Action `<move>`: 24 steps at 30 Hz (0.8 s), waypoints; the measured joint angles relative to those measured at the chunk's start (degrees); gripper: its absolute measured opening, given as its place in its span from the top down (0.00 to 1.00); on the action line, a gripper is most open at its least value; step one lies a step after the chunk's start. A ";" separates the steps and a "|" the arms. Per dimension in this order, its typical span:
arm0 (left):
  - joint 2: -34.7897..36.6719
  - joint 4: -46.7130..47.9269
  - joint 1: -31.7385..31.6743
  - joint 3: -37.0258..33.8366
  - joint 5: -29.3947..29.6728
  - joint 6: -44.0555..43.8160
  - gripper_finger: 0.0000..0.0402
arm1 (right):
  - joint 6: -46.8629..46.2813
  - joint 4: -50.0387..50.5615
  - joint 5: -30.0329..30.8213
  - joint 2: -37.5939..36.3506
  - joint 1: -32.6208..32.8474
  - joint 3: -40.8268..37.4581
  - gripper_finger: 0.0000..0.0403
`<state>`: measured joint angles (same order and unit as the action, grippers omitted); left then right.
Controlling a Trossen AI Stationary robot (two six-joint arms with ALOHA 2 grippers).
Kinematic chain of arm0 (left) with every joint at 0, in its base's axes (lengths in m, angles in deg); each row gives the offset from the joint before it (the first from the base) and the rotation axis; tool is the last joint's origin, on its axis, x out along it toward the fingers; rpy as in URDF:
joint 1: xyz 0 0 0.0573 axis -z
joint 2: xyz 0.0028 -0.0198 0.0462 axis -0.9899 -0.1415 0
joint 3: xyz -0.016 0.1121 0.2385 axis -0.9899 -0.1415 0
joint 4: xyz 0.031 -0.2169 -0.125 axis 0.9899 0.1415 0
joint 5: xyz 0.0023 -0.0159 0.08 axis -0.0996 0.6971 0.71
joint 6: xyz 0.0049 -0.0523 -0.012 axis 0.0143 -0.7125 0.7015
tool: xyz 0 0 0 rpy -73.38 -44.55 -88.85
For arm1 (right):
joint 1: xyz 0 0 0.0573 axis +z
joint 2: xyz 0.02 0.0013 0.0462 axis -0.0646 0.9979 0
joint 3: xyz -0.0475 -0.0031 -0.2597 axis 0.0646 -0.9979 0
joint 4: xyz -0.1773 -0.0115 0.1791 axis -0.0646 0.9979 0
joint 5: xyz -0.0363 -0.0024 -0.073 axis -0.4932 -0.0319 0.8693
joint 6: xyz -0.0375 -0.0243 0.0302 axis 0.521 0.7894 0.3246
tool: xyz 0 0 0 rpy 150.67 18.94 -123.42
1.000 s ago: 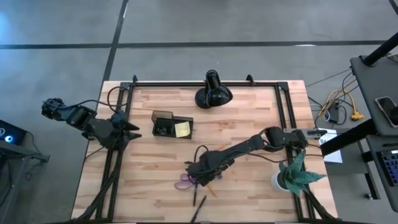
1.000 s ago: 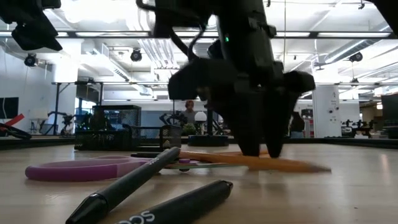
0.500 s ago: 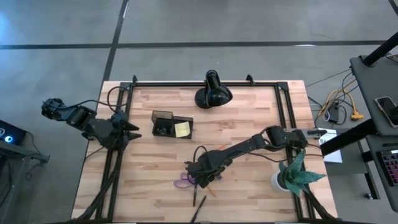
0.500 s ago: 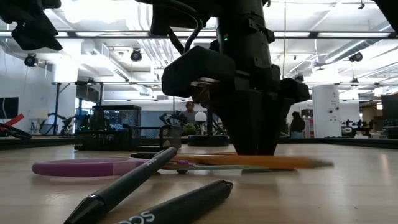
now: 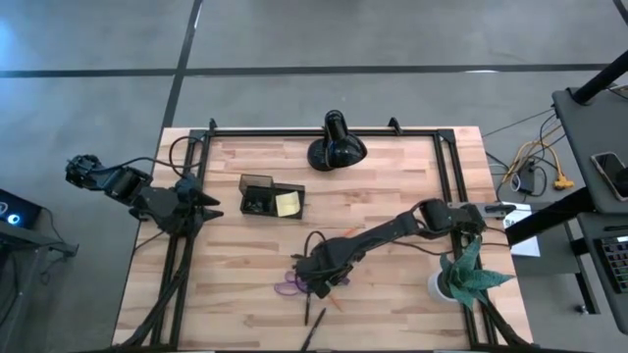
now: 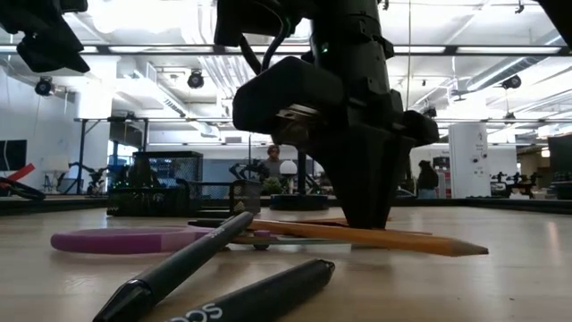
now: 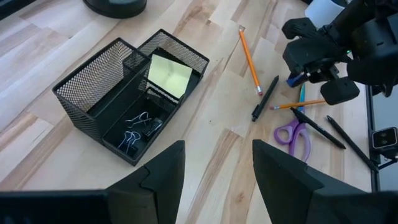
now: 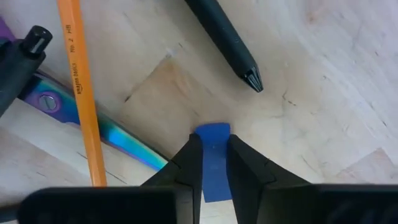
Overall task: Pick and place office supplies into organizer
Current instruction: Put the blue eraser into the black desk organizer
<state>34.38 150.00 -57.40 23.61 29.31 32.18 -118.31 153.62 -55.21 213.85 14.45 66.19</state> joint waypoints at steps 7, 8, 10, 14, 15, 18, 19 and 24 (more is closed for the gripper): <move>0.00 0.11 0.00 0.00 0.00 0.00 0.58 | 1.56 2.08 3.29 0.49 -0.95 9.18 0.89; -0.02 0.11 -0.02 0.00 0.00 0.00 0.58 | 1.82 1.81 3.87 0.40 -1.32 11.29 0.89; -0.07 0.11 0.00 0.00 0.02 0.00 0.58 | 2.41 1.26 6.13 0.38 -2.29 15.46 0.89; -0.09 0.11 0.00 0.00 0.04 0.03 0.58 | 5.40 -4.73 13.12 0.31 -5.72 22.96 0.89; -0.07 0.11 0.00 0.00 0.04 0.08 0.58 | 6.66 -7.43 14.29 0.20 -7.21 24.18 0.90; -0.05 0.11 -0.02 0.00 0.04 0.20 0.58 | 10.31 -18.15 15.32 0.65 -12.14 25.73 0.90; -0.04 0.11 -0.01 0.00 0.04 0.20 0.58 | 11.52 -21.16 15.50 1.30 -13.71 25.74 0.90; 0.10 0.29 0.00 0.06 0.02 0.55 0.58 | 17.19 -28.93 15.31 4.91 -19.08 25.48 0.90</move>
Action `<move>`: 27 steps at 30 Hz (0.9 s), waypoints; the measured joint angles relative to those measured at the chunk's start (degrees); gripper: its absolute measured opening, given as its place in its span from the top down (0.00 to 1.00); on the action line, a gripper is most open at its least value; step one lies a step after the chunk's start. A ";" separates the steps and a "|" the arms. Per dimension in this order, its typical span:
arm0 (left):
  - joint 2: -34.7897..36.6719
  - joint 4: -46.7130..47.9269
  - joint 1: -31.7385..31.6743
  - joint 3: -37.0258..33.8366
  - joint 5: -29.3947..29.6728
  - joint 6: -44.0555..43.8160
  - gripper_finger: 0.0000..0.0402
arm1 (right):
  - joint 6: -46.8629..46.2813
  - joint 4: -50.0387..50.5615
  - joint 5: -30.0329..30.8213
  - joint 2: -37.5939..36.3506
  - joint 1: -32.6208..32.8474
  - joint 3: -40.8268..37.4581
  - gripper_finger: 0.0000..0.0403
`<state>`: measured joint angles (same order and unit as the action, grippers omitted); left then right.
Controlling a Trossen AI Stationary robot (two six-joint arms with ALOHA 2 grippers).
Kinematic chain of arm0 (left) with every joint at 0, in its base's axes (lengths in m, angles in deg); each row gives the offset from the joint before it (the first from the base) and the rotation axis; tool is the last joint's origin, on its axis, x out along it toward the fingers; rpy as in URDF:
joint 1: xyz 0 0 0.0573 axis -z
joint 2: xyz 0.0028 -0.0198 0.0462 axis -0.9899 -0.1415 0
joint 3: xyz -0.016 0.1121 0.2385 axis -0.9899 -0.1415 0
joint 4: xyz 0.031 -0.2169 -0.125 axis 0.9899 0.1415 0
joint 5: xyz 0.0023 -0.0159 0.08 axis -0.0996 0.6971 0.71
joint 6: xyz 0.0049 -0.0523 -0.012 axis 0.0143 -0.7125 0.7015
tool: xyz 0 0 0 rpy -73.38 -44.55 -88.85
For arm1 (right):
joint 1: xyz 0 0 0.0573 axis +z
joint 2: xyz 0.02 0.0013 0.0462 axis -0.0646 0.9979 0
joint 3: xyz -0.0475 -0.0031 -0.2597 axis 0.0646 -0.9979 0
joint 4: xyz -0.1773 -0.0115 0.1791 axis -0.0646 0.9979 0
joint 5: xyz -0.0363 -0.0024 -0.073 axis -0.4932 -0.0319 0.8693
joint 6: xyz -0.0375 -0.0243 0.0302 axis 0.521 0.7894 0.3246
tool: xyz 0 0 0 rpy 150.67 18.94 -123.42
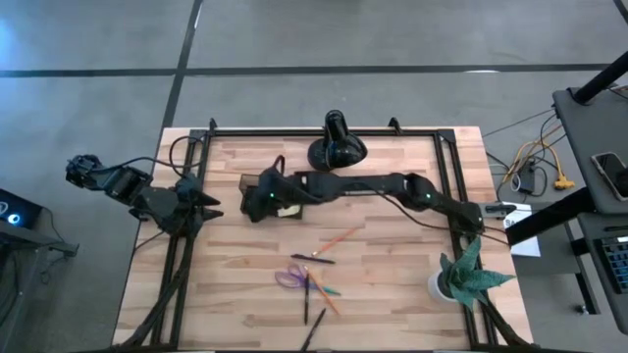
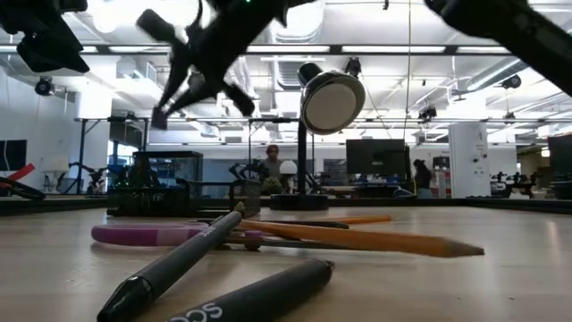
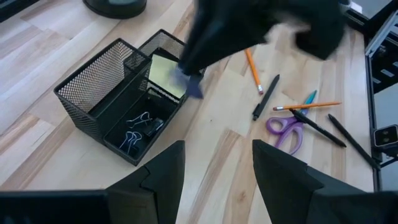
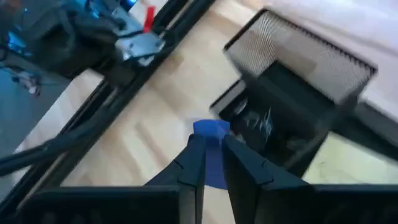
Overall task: Pick and place office supplies into organizer
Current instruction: Put the blue eraser into the black desk organizer, then put the bottom yellow pencil into the black desk organizer
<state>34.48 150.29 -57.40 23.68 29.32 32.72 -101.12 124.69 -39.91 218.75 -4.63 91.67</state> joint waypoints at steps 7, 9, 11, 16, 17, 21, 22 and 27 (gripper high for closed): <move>1.91 0.06 0.00 0.05 -0.03 0.00 0.58 | 7.53 -2.47 -1.72 4.37 -1.86 0.02 0.90; 2.47 0.06 0.00 0.05 -0.01 -0.04 0.58 | 7.39 -2.35 -2.22 5.59 -2.16 0.07 0.90; 3.26 0.11 0.00 0.05 -0.02 -0.15 0.58 | 6.24 -2.18 -2.05 6.05 -2.31 0.22 0.90; 4.64 0.21 0.00 0.05 0.00 -0.35 0.58 | 7.94 0.97 -1.96 4.02 -0.73 0.44 0.89; 4.97 0.30 0.00 0.05 0.00 -0.33 0.58 | 9.14 3.50 -1.97 2.97 0.06 0.54 0.88; 5.81 0.31 0.00 0.02 0.00 -0.07 0.58 | 13.46 23.21 -1.74 -1.12 3.45 2.01 0.83; 5.92 0.28 0.00 0.02 0.00 0.10 0.58 | 13.69 28.80 -1.64 -1.77 4.21 2.05 0.81; 6.06 -0.06 0.00 -0.03 0.00 1.17 0.58 | 12.89 49.10 -2.44 -2.40 9.11 1.79 0.66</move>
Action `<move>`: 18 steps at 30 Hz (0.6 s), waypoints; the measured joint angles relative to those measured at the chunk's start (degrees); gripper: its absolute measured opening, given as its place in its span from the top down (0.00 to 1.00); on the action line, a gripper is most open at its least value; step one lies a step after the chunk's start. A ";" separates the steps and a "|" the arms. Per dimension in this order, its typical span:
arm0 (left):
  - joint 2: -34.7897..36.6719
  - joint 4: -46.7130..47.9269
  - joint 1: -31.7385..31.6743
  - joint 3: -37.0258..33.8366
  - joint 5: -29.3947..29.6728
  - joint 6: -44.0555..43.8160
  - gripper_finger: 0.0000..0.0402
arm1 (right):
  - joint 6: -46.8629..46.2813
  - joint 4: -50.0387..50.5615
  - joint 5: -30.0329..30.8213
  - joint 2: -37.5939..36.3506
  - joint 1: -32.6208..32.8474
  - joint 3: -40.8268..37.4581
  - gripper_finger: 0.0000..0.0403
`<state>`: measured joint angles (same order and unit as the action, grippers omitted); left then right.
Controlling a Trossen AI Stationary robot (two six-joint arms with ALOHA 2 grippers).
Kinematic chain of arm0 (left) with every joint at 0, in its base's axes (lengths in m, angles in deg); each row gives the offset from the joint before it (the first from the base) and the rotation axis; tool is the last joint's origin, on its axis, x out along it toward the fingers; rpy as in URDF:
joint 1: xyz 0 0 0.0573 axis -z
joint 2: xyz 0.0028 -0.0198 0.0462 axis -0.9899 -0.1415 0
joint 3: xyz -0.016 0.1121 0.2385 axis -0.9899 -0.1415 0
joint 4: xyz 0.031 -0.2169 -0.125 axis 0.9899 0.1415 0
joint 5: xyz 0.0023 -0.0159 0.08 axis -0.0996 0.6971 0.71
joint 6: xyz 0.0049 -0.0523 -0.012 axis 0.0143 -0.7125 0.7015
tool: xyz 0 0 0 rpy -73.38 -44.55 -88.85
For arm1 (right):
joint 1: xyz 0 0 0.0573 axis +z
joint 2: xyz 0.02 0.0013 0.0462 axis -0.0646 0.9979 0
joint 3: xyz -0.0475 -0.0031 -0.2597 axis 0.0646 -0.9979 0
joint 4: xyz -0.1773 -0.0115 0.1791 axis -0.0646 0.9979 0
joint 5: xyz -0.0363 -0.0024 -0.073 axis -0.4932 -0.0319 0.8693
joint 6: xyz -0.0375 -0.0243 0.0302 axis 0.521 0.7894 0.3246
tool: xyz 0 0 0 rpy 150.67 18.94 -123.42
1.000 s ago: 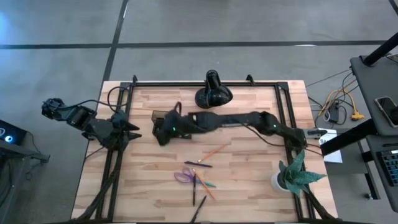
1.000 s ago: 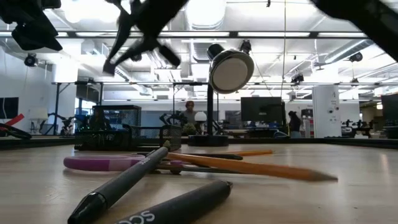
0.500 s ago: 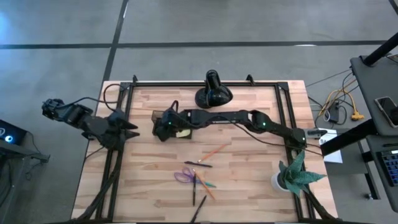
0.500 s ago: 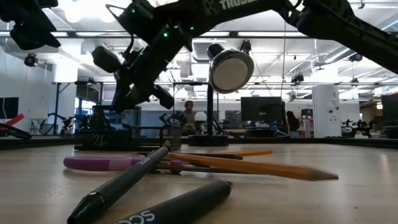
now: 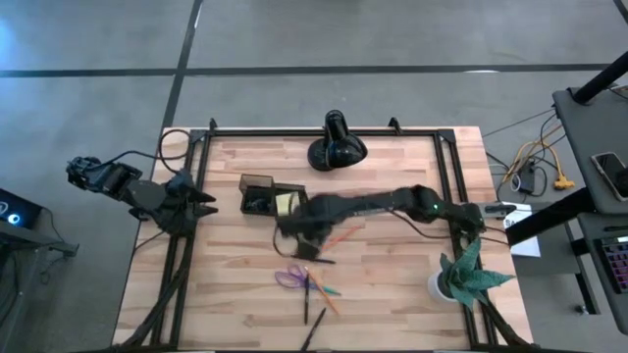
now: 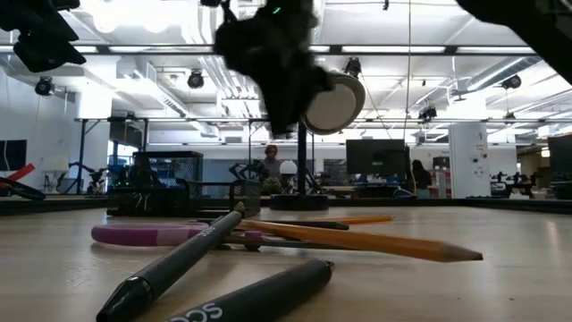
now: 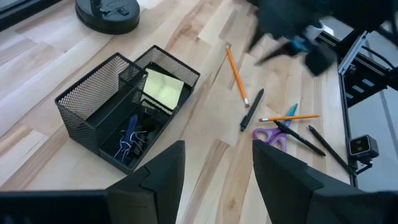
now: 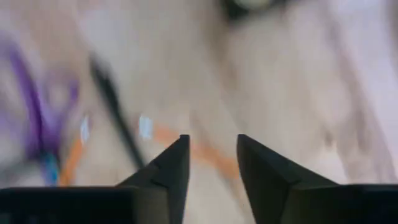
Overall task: Pick and place office supplies into organizer
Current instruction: Put the bottom yellow pencil into the black desk organizer
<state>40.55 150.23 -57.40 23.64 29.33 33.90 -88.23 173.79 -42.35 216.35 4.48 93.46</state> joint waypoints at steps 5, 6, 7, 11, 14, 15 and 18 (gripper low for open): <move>-0.85 -0.05 0.00 -0.07 0.00 0.01 0.58 | 10.96 2.83 0.22 -0.02 5.02 -0.66 0.54; -1.05 -0.05 0.00 -0.07 0.02 0.01 0.58 | 13.60 1.89 0.90 0.00 5.79 -1.01 0.52; -1.24 -0.05 0.00 -0.07 0.01 -0.04 0.58 | 15.81 0.91 1.06 0.02 6.48 -1.14 0.51; -2.08 -0.05 0.00 -0.07 0.00 -0.12 0.58 | 20.05 -1.79 -2.21 -0.12 8.80 -1.14 0.50; -2.57 -0.05 0.00 -0.07 0.00 -0.27 0.58 | 16.63 -1.62 -8.34 -0.13 9.42 -1.56 0.50; -2.70 -0.05 0.00 -0.07 0.00 -0.28 0.58 | 13.71 -1.67 -9.75 -0.13 9.60 -1.96 0.50; -3.17 -0.07 0.00 -0.07 0.00 -0.28 0.58 | 5.37 -2.31 -10.16 -0.13 11.32 -3.06 0.50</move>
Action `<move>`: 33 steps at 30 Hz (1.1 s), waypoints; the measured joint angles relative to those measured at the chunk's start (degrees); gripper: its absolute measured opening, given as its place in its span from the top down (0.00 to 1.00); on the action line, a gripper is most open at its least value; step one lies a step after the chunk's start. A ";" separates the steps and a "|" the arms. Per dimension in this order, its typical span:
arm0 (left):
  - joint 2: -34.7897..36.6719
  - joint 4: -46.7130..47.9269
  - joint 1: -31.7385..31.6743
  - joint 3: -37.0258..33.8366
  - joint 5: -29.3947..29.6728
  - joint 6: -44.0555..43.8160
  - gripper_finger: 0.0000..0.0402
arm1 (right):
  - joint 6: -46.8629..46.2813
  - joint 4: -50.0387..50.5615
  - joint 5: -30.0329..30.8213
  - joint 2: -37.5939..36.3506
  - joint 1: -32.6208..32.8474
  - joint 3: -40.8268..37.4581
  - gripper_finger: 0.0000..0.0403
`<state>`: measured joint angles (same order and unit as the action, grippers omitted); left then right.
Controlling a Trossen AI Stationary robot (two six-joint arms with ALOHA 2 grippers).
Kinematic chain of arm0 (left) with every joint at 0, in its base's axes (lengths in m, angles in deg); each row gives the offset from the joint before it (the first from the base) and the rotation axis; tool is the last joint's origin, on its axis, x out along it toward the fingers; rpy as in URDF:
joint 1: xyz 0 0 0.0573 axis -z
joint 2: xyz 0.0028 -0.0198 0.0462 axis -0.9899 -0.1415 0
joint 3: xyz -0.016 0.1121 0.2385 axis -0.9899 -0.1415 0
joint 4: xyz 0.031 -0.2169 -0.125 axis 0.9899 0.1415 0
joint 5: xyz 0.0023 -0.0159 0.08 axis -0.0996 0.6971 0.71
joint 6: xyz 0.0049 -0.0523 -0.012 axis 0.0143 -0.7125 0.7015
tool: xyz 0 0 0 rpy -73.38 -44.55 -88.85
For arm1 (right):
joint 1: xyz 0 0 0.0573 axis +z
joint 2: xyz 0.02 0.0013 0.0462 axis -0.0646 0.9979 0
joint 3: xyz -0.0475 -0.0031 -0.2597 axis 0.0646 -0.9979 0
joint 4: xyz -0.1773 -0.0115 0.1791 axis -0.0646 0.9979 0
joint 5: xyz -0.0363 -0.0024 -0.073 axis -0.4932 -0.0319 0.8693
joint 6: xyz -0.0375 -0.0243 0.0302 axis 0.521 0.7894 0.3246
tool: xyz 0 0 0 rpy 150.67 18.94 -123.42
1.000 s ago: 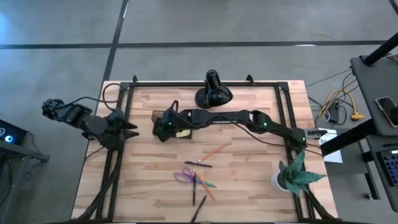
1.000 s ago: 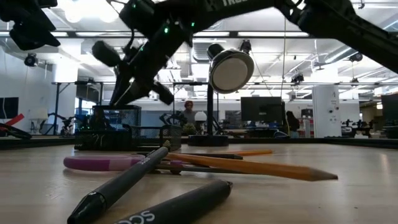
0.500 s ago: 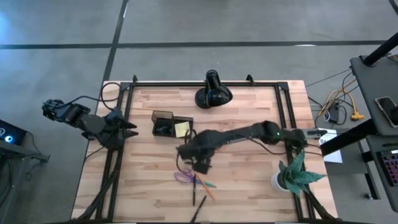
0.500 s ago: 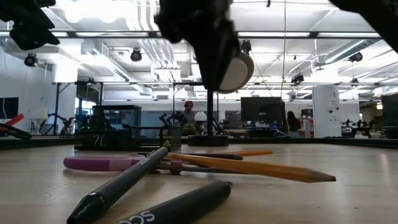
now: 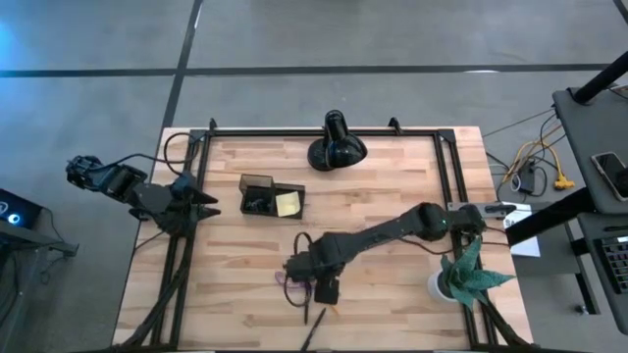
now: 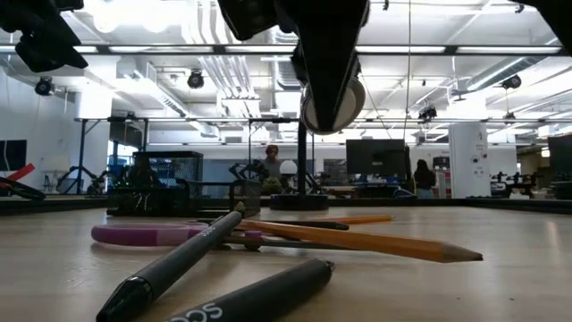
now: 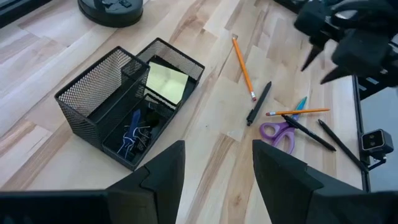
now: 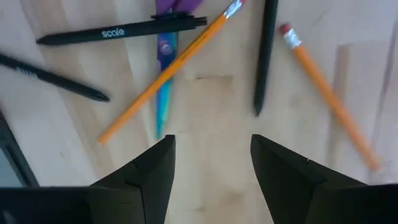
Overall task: Pick and place office supplies into organizer
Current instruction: Put the bottom yellow pencil into the black desk organizer
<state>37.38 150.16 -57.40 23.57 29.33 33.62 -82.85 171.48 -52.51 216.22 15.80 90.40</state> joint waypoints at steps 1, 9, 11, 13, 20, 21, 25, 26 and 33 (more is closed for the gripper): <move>-0.15 0.02 0.00 0.00 0.00 0.02 0.58 | -2.42 -0.71 0.87 0.00 0.96 -0.20 0.50; -0.52 0.02 0.00 -0.09 0.00 0.28 0.58 | -20.82 -14.56 1.88 0.04 3.39 -5.82 0.51; -0.50 0.02 0.00 -0.09 0.00 0.18 0.58 | -24.98 -16.01 3.73 0.04 2.58 -7.86 0.52; -0.52 0.02 0.00 -0.09 0.00 0.14 0.58 | -26.82 -17.34 4.16 0.04 1.93 -9.83 0.53; -0.50 0.02 0.00 -0.09 0.00 0.09 0.58 | -26.52 -23.19 3.44 0.11 0.90 -14.12 0.56; -0.50 0.02 0.00 -0.09 -0.01 0.07 0.58 | -27.08 -23.37 3.50 0.11 0.73 -14.31 0.56; -0.46 0.02 0.00 -0.09 0.00 0.07 0.58 | -28.98 -23.72 3.77 0.11 -0.09 -14.40 0.58; -0.46 0.02 0.00 -0.09 -0.01 0.07 0.58 | -29.01 -23.73 3.79 0.11 -0.24 -14.40 0.58; -0.48 0.03 0.00 -0.09 0.00 0.08 0.58 | -28.11 -24.19 3.75 0.19 -0.87 -14.60 0.61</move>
<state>36.90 150.19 -57.40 23.48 29.33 33.70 -110.96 147.29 -48.77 216.41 14.93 75.80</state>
